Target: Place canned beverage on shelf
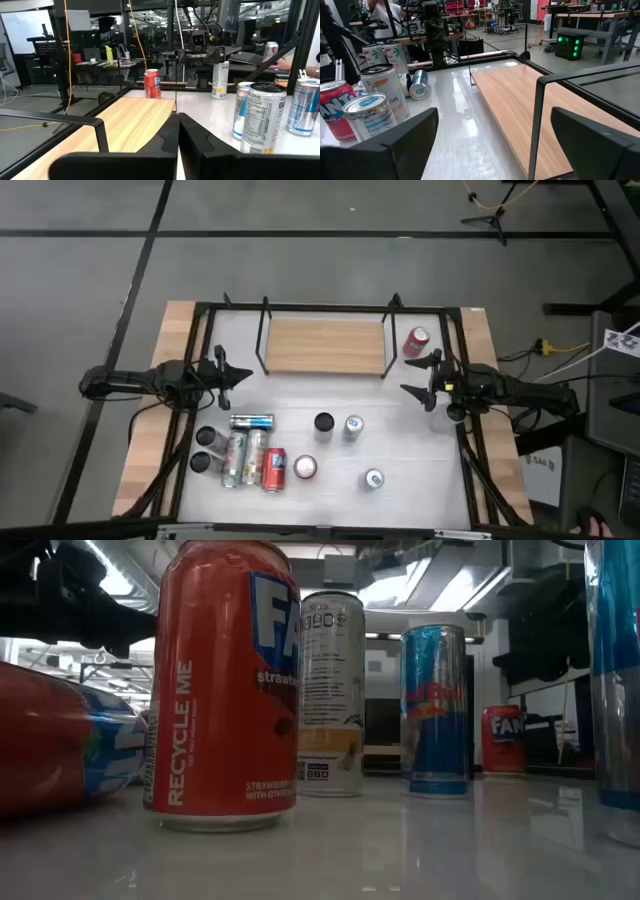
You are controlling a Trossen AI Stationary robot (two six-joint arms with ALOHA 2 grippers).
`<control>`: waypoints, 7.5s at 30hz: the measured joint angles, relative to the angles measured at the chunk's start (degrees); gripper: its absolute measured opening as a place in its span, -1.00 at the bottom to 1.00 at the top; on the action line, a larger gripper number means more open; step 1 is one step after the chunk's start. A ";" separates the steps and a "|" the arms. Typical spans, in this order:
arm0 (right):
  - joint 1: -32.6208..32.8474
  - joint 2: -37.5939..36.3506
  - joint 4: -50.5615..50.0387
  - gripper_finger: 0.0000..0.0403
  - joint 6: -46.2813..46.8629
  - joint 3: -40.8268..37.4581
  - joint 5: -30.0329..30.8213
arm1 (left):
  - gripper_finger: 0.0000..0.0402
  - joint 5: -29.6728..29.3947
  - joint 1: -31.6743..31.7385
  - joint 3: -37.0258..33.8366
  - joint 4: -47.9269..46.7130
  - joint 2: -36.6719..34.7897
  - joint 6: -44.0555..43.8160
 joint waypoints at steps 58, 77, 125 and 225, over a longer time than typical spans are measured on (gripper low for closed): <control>0.02 -0.01 0.01 0.89 0.00 0.00 0.01 | -1.00 0.00 0.00 -0.01 0.00 0.02 0.00; 0.02 -0.01 0.03 0.89 0.04 0.00 0.00 | -1.00 0.00 -0.01 0.00 0.00 0.02 0.00; 0.02 26.74 -18.40 0.89 4.62 41.34 8.16 | -1.00 -0.01 -0.01 -0.01 0.01 0.01 -0.02; -49.86 82.33 -52.07 0.89 -53.35 55.56 -10.48 | -1.00 0.00 -0.01 0.00 0.00 0.02 -0.03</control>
